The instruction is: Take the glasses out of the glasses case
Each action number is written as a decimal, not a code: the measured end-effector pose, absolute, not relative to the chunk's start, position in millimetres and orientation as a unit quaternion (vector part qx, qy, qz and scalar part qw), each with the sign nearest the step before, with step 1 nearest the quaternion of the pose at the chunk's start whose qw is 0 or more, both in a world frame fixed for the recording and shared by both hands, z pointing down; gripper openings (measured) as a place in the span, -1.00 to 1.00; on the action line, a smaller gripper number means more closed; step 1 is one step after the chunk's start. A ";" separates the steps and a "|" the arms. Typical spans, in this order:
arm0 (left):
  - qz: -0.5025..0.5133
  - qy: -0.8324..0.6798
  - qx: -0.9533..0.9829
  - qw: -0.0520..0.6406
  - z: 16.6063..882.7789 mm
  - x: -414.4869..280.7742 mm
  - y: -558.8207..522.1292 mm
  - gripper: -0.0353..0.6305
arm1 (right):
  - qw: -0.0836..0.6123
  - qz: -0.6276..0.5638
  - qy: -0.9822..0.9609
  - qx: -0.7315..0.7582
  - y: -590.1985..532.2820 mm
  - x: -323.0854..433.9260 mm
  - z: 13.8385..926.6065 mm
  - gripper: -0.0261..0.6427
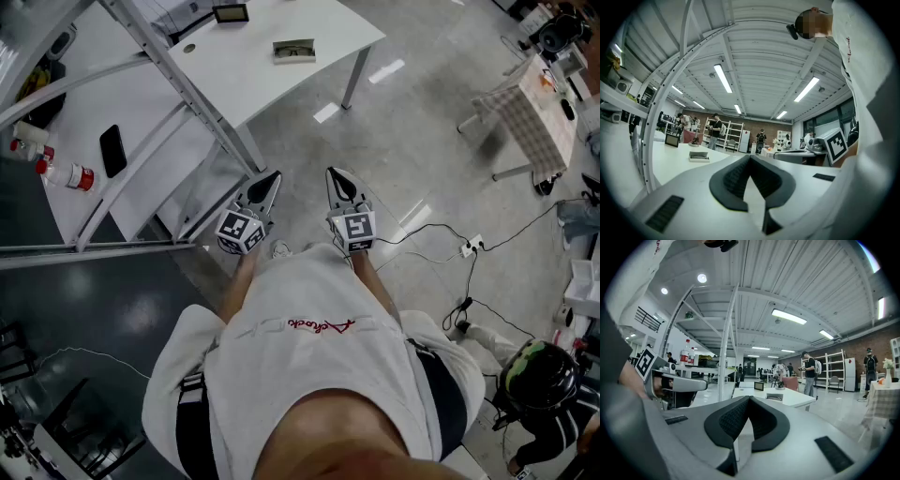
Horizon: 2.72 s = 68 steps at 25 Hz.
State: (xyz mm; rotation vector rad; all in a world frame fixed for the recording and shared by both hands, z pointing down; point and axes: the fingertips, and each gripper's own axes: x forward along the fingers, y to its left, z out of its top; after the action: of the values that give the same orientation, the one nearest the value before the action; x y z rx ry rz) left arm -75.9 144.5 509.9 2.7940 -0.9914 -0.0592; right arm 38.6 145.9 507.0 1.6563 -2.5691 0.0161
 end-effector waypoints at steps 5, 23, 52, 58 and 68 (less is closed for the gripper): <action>-0.021 -0.330 0.940 0.088 510.5 -71.8 148.6 -0.85 | 0.039 0.006 -0.843 0.537 147.9 40.0 506.4 -0.83; -0.019 -0.333 0.938 0.099 515.7 -38.8 161.5 -0.85 | 0.021 0.017 -0.851 0.525 158.9 67.5 512.0 -0.86; -0.026 -0.300 0.948 0.106 527.1 10.6 66.7 -0.85 | 0.025 0.015 -0.855 0.519 54.7 88.6 517.6 -0.86; -0.031 -0.292 0.951 0.101 512.5 11.1 -4.2 -0.85 | 0.030 0.011 -0.849 0.527 -10.0 91.5 506.9 -0.86; -0.027 -0.285 0.954 0.093 500.7 0.7 -102.4 -0.85 | 0.031 0.015 -0.848 0.529 -107.9 77.8 500.3 -0.86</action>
State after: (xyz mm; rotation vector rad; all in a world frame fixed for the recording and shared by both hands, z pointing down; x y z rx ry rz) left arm 0.7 -102.4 500.7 2.8312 -0.8449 -0.0813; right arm 77.8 -107.9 500.3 1.6291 -2.6118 0.0456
